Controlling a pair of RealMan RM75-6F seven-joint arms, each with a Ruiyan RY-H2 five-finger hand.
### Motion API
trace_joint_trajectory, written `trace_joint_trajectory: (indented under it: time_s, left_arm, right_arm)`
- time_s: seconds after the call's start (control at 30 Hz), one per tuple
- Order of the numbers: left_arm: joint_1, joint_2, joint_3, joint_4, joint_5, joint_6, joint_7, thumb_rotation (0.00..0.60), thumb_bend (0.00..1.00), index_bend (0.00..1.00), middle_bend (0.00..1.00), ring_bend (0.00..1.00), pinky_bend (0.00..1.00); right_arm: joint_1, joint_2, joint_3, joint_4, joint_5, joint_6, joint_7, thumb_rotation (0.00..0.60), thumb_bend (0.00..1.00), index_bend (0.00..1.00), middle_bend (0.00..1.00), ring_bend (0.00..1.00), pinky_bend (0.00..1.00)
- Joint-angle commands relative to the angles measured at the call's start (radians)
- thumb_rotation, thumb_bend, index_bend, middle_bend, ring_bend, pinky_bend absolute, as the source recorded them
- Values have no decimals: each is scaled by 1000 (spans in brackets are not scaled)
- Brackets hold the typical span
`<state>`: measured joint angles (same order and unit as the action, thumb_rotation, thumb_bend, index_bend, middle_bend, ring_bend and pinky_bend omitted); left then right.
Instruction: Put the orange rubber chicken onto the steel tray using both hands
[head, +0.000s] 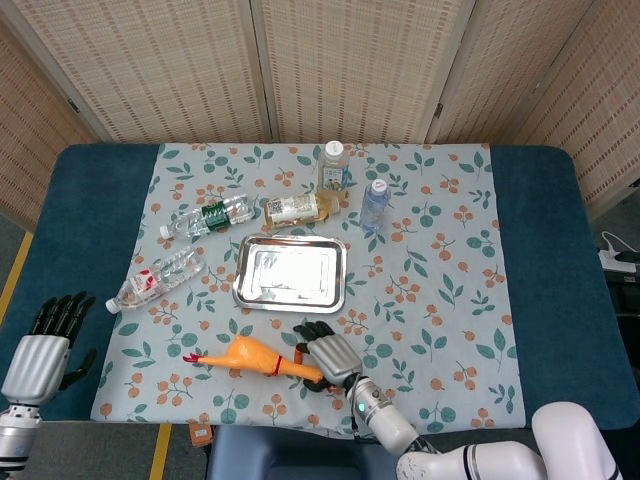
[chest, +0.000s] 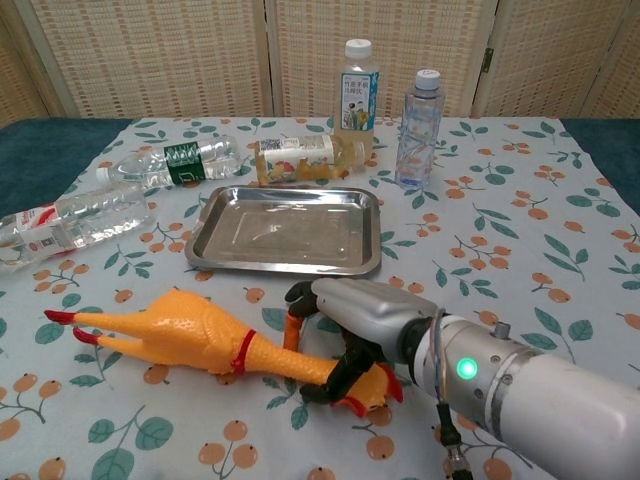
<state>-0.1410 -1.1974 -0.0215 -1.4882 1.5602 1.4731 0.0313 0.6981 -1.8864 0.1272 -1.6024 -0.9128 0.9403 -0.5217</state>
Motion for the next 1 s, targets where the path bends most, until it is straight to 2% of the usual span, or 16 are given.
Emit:
trace_joint_trajectory:
  time_s: [0.03, 0.23, 0.4, 0.47, 0.57, 0.7, 0.8, 0.9, 1.0]
  left_arm:
    - [1, 1, 0, 1, 0, 1, -1, 600, 399, 0, 0, 0, 16]
    - [2, 1, 5, -4, 7, 5, 9, 600, 401, 0, 0, 0, 16]
    - [-9, 4, 35, -13, 69, 1, -44, 600, 403, 0, 0, 0, 28]
    - [-18, -1, 55, -11, 117, 5, -92, 600, 404, 2, 4, 3, 72]
    - [-29, -28, 83, -13, 179, 16, -172, 600, 403, 14, 49, 50, 156]
    - [-48, -65, 115, -36, 236, 7, -245, 600, 402, 10, 105, 119, 222]
    - [-71, -64, 120, -91, 246, -39, -191, 600, 403, 0, 104, 124, 230]
    - [-87, -55, 116, -150, 227, -84, -137, 600, 395, 0, 78, 105, 226]
    - [-106, -41, 109, -212, 198, -135, -101, 600, 371, 0, 16, 31, 184]
  right_arm:
    - [-1, -6, 0, 3, -7, 25, -5, 600, 372, 620, 152, 0, 0]
    - [-3, 11, 3, -7, -38, 62, -11, 600, 385, 753, 259, 34, 25]
    - [-11, 59, 25, -31, -111, 81, 52, 600, 383, 808, 339, 169, 211]
    - [-12, 85, 37, -46, -124, 70, 88, 600, 381, 818, 373, 235, 302]
    - [-7, 108, 53, -55, -125, 54, 118, 600, 380, 820, 394, 270, 366]
    - [4, 121, 77, -68, -89, 34, 137, 600, 380, 821, 397, 277, 387]
    - [12, 123, 93, -82, -74, 34, 143, 600, 380, 821, 398, 277, 388]
    - [18, 120, 99, -92, -74, 42, 140, 600, 380, 821, 400, 277, 388]
    - [25, 117, 102, -99, -72, 47, 132, 600, 380, 822, 400, 277, 388]
